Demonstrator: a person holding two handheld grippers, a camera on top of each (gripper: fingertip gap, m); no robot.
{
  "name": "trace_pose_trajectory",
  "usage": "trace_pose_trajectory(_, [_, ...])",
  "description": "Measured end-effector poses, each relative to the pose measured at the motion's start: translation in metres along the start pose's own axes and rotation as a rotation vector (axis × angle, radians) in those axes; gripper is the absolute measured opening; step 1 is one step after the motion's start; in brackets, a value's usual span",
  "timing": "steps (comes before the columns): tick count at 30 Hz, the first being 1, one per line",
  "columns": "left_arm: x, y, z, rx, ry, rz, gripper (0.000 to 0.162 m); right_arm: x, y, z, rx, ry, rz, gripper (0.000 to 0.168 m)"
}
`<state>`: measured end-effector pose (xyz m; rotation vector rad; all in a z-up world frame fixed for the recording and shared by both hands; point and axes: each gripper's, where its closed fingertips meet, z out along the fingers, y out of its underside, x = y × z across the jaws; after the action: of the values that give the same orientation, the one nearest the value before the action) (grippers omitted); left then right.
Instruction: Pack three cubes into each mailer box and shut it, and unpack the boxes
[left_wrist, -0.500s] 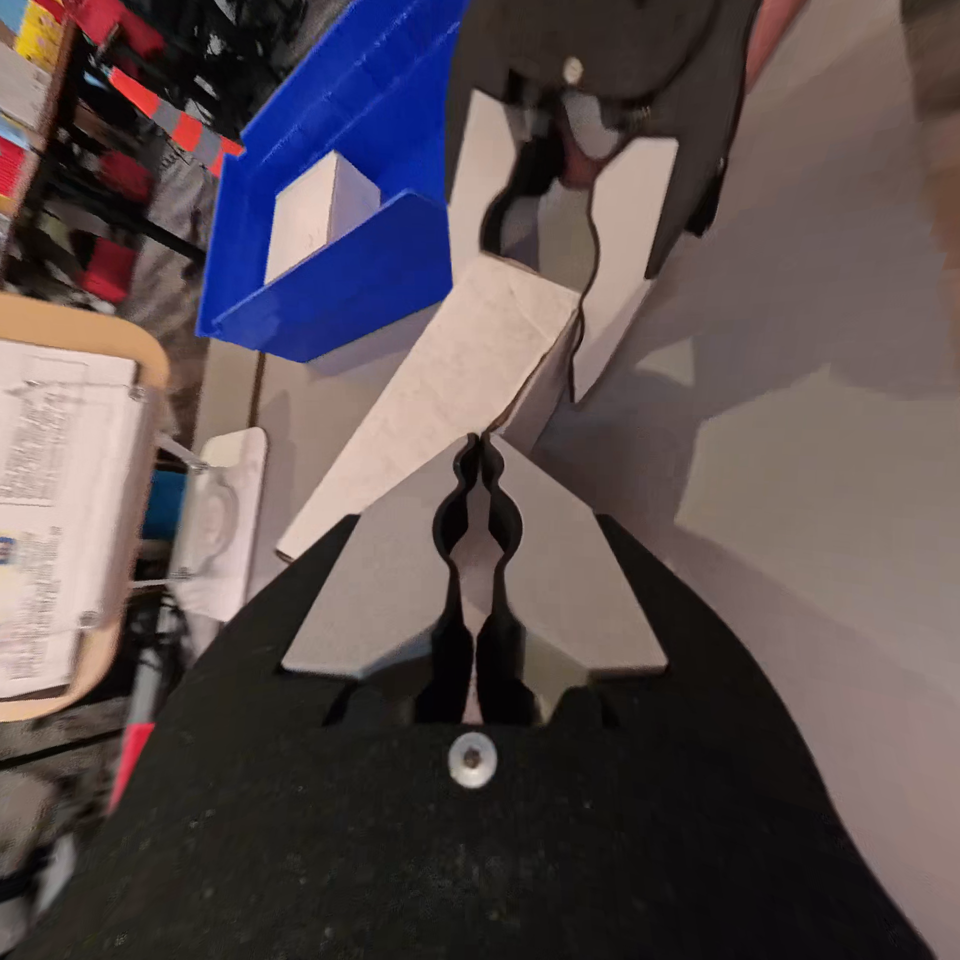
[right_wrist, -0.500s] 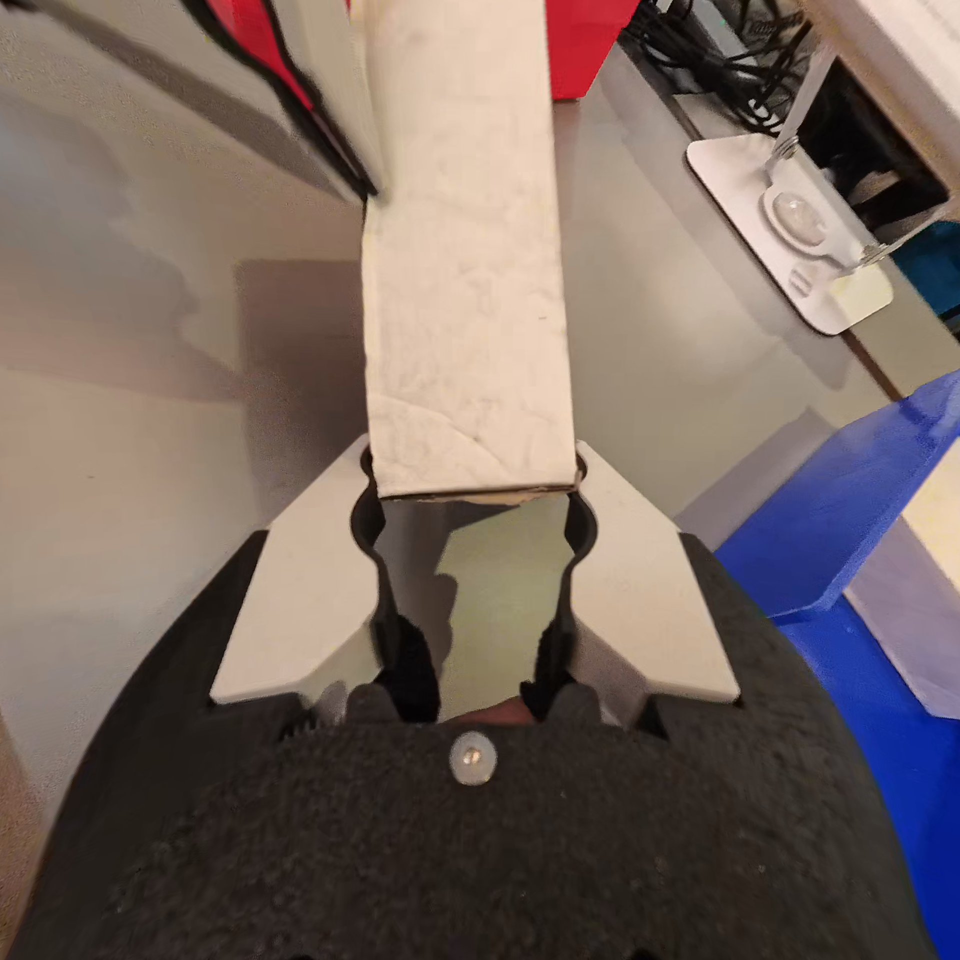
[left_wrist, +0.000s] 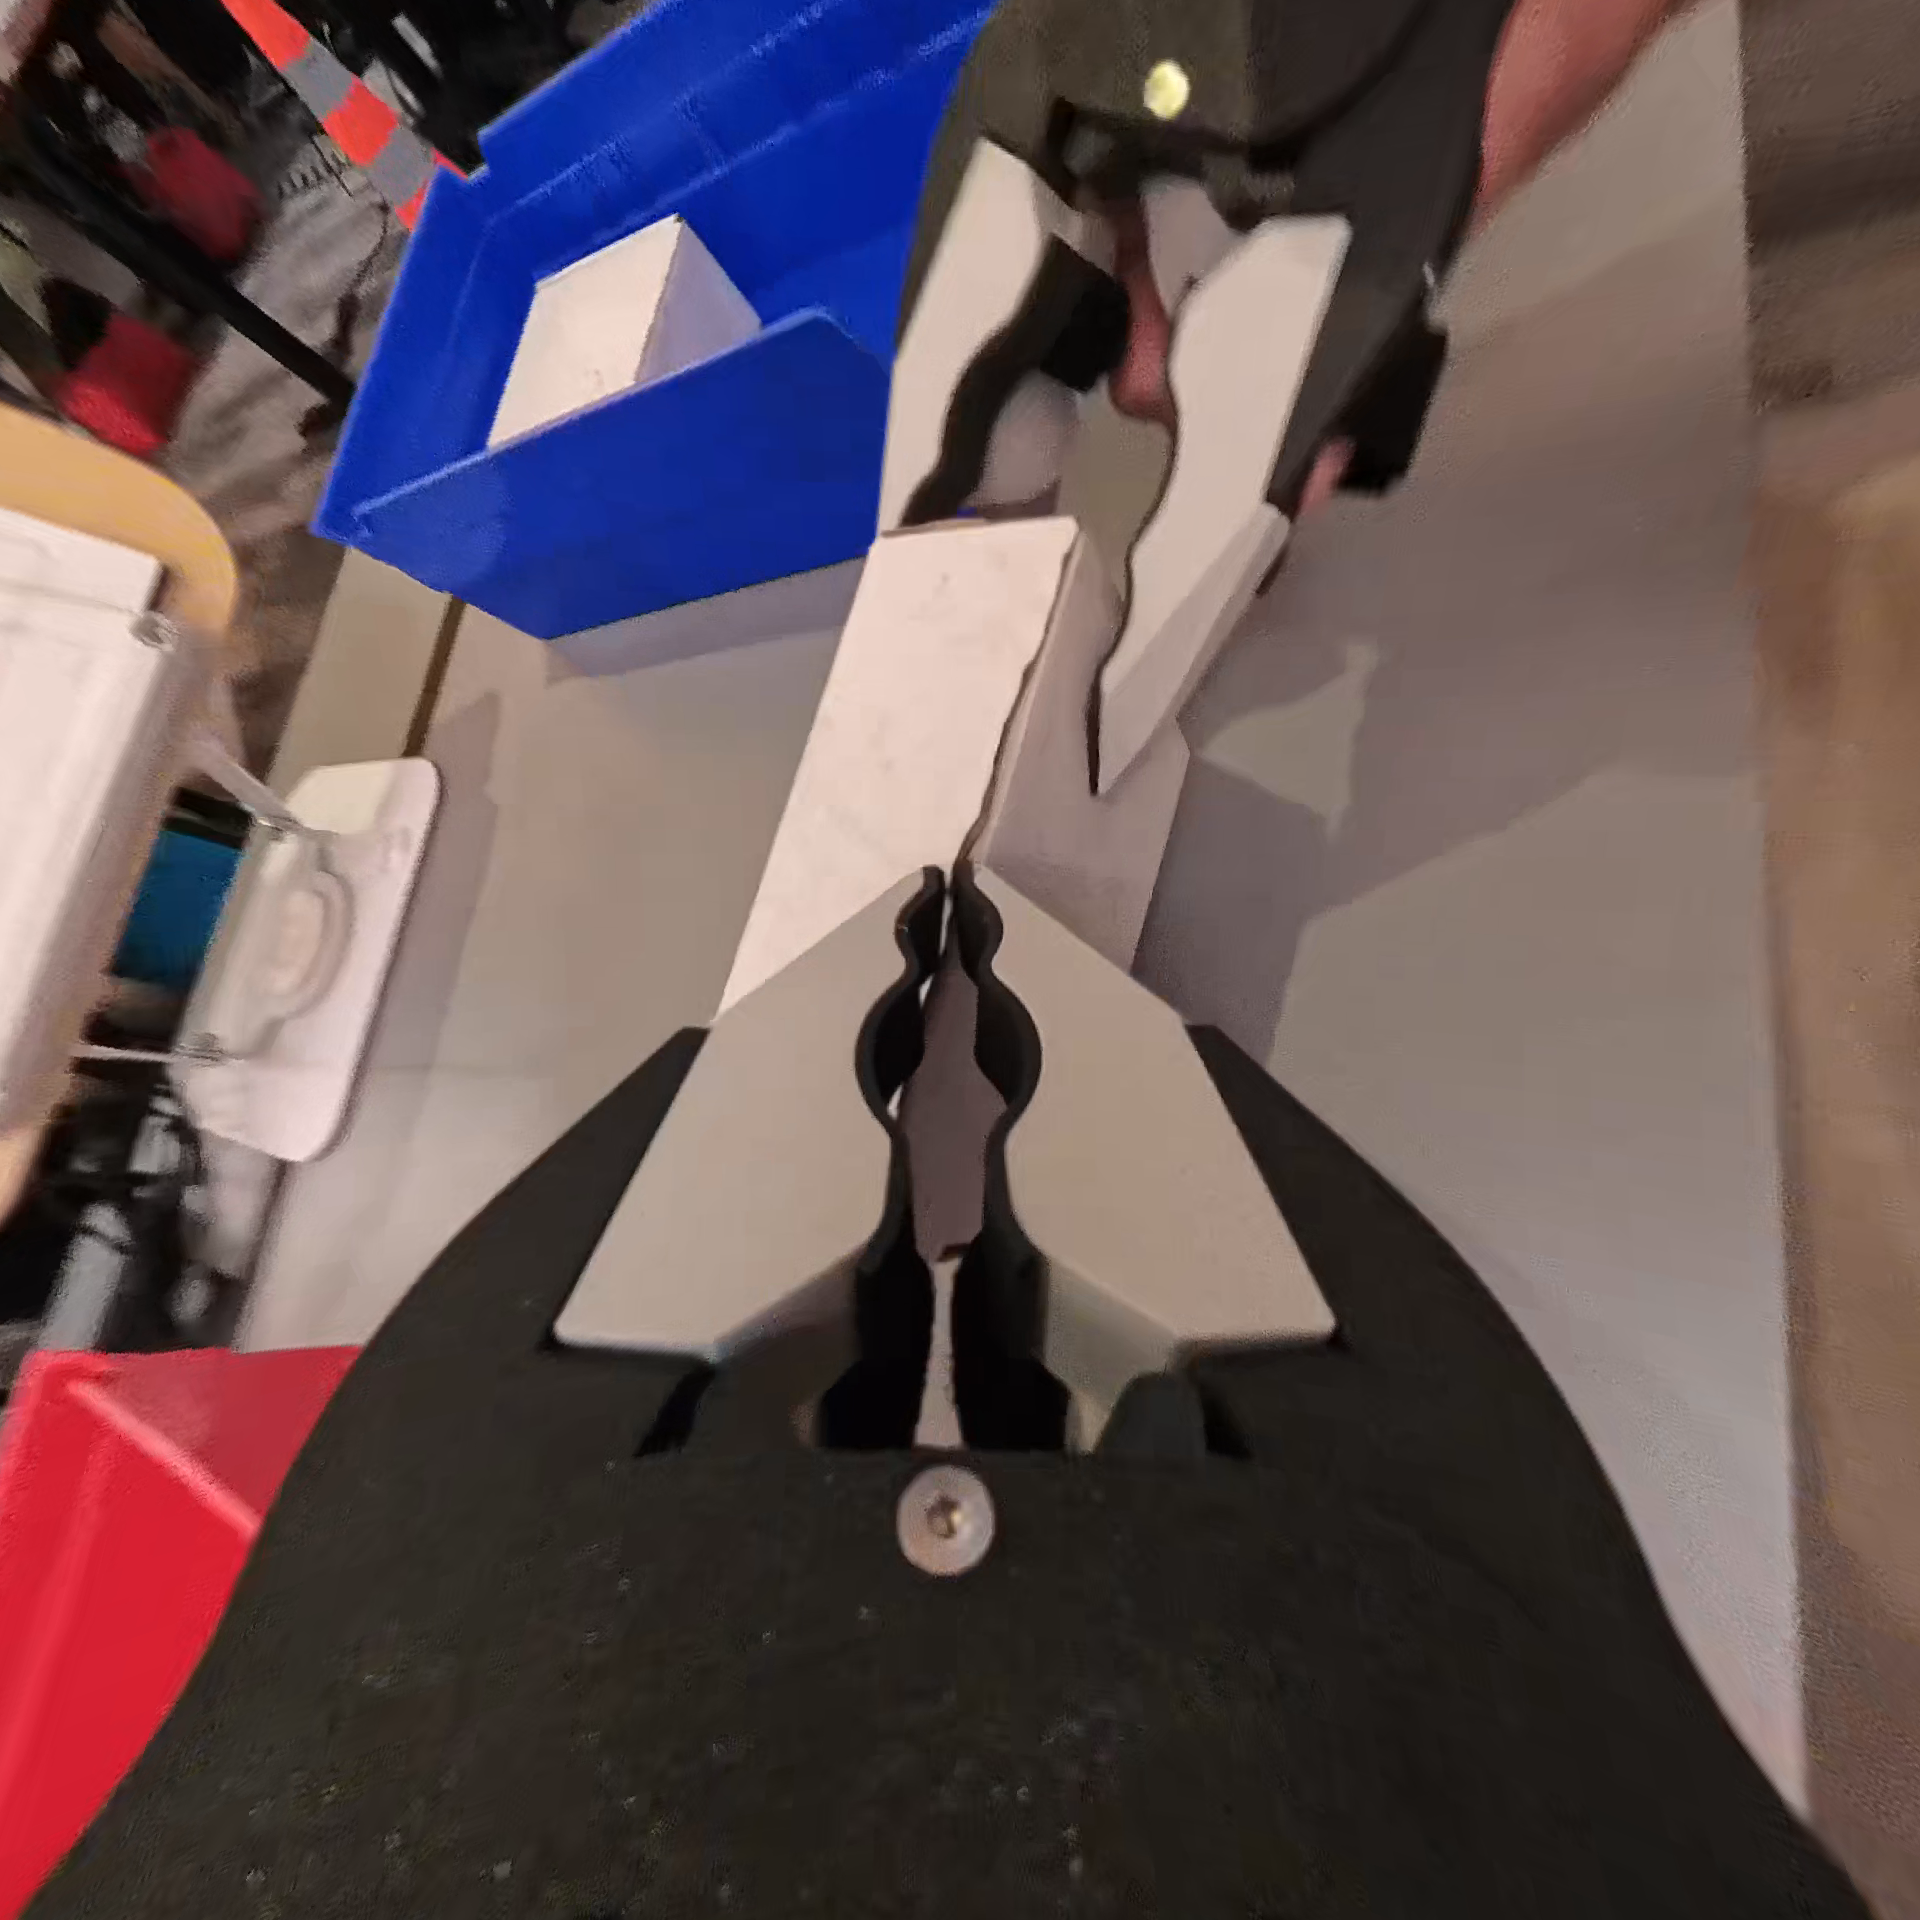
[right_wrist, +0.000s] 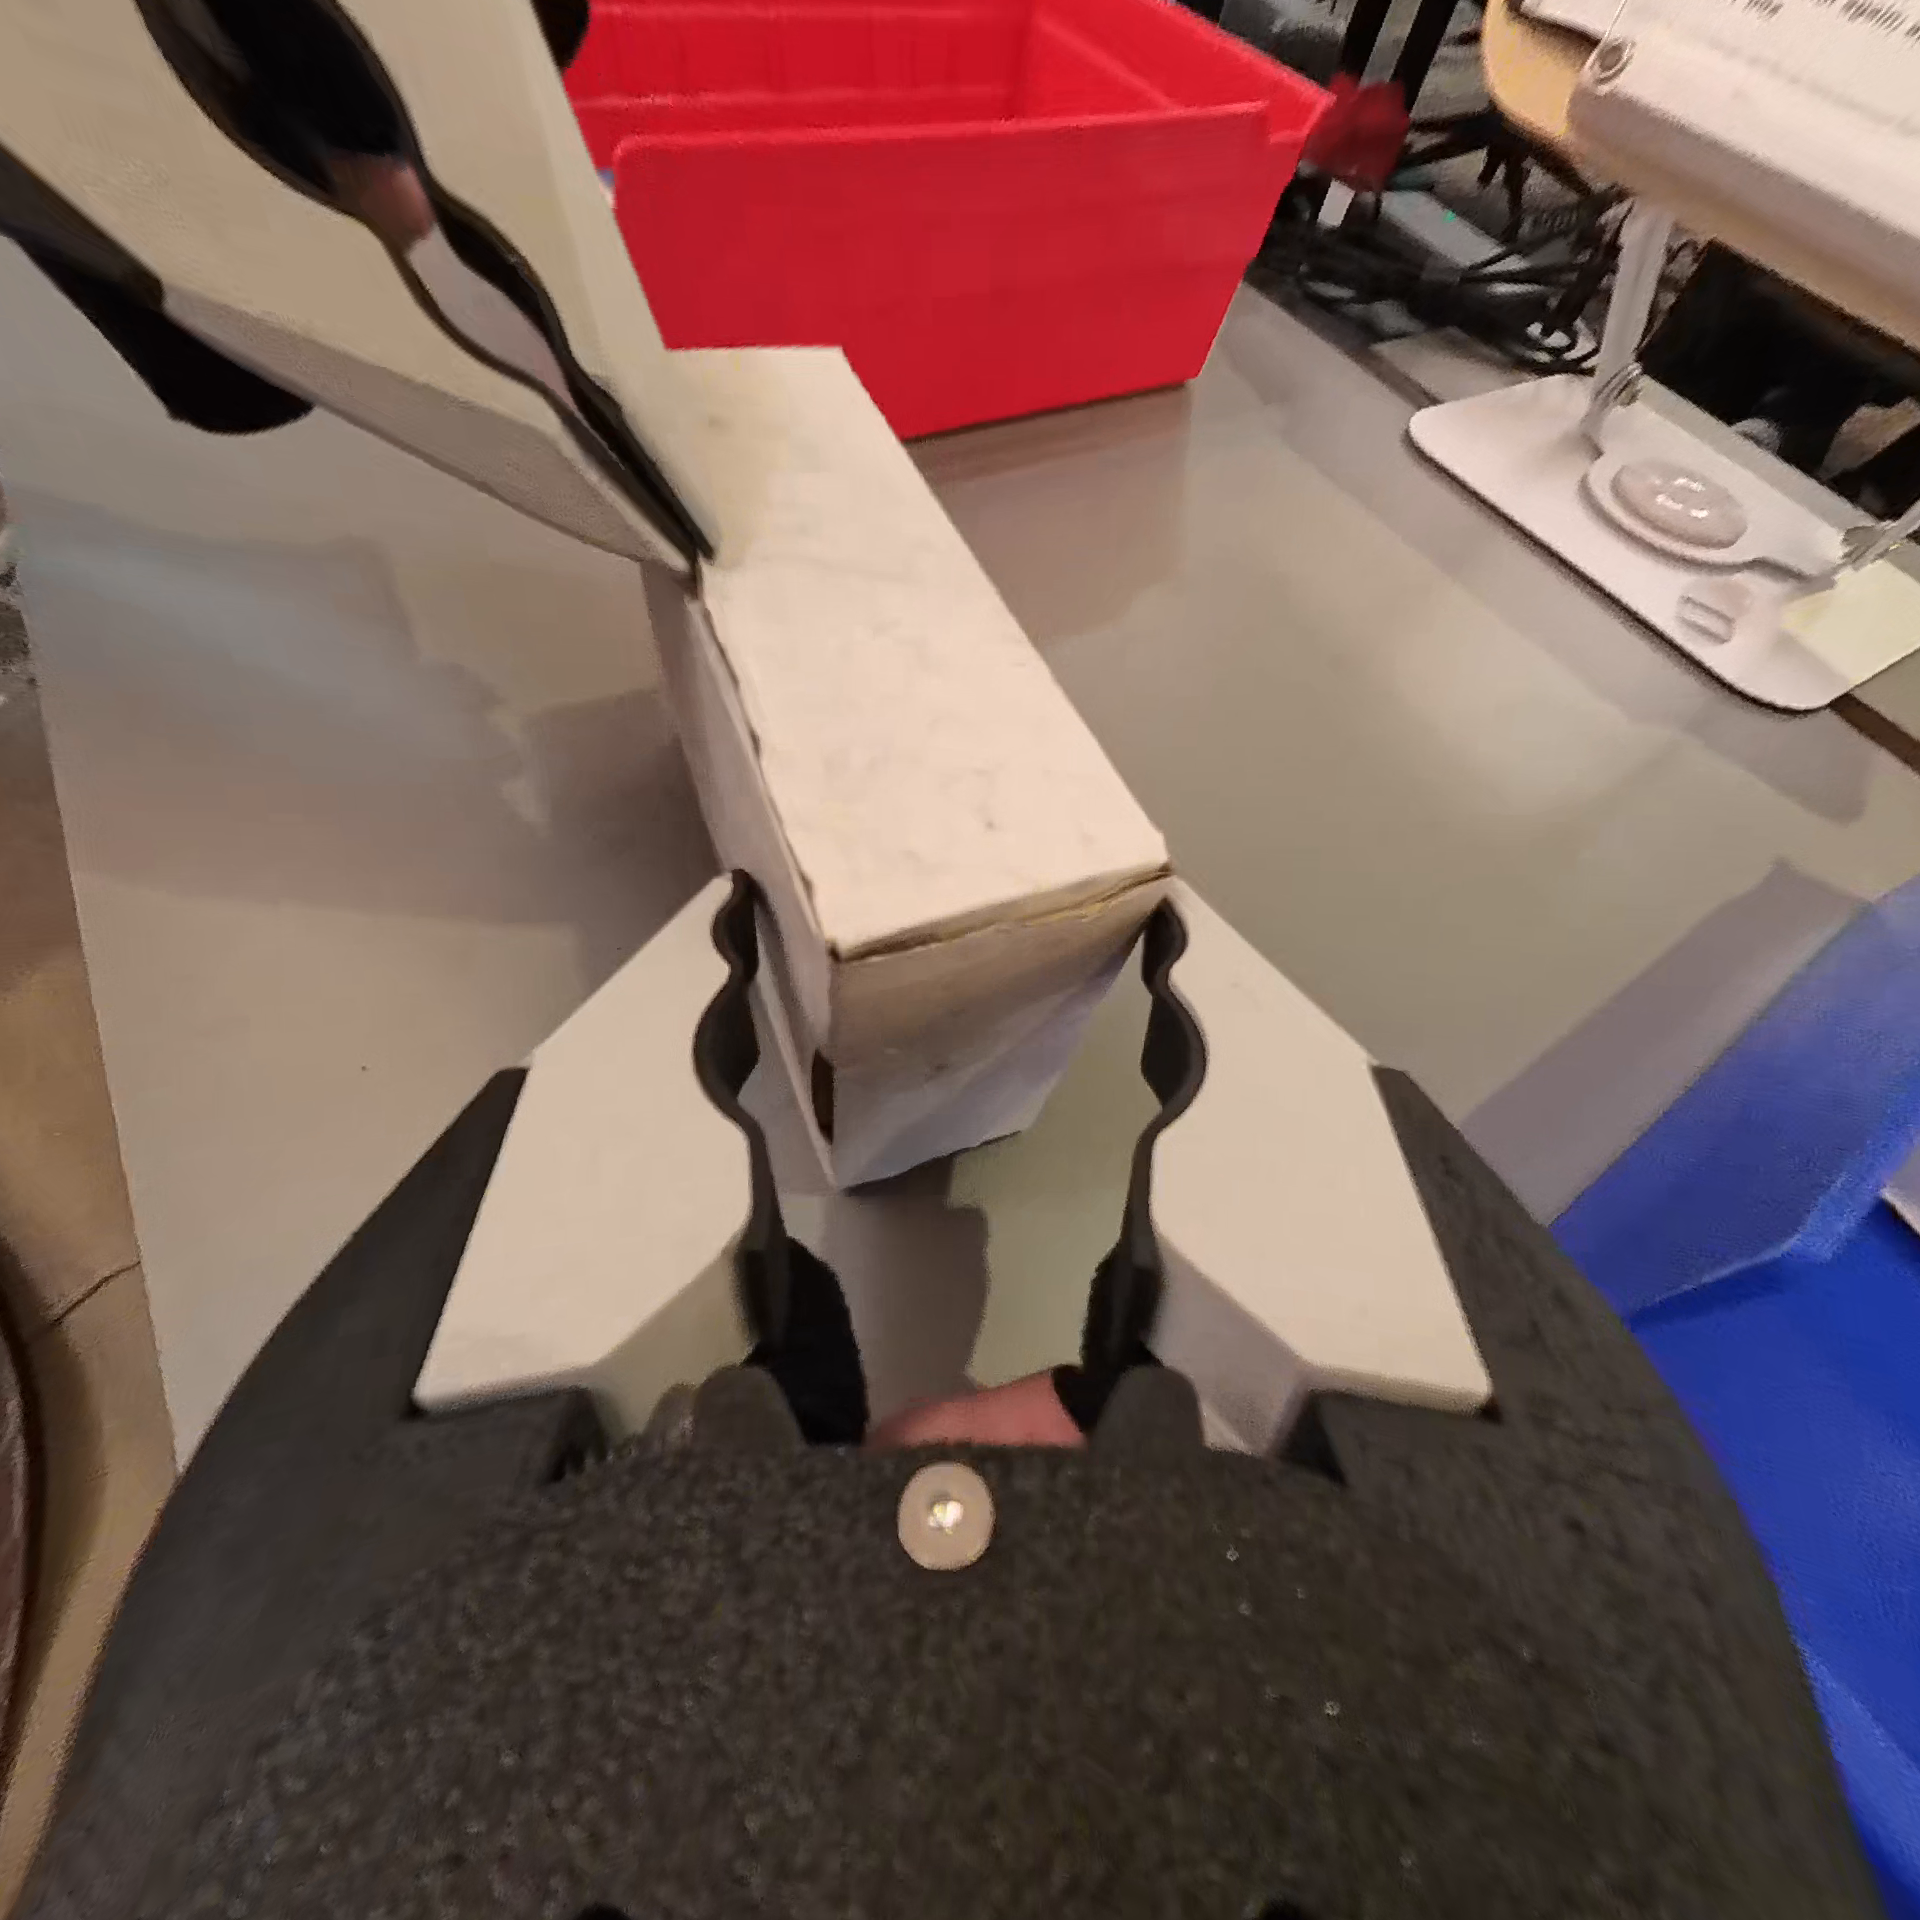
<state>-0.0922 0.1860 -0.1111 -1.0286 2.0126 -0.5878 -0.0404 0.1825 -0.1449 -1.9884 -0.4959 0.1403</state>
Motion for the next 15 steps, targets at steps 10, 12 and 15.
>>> trace_pose_trajectory(10, [0.023,0.029,-0.017,0.108,0.108,-0.360,0.104,-0.033,0.010,-0.024,0.019,-0.280,0.005,0.069])
trace_pose_trajectory(12, [0.043,0.037,-0.009,0.112,0.201,-0.402,0.107,-0.033,0.010,-0.025,0.016,-0.269,-0.023,0.070])
trace_pose_trajectory(15, [0.049,0.049,0.002,0.127,0.210,-0.425,0.065,-0.030,0.009,-0.029,-0.018,-0.243,-0.039,0.069])
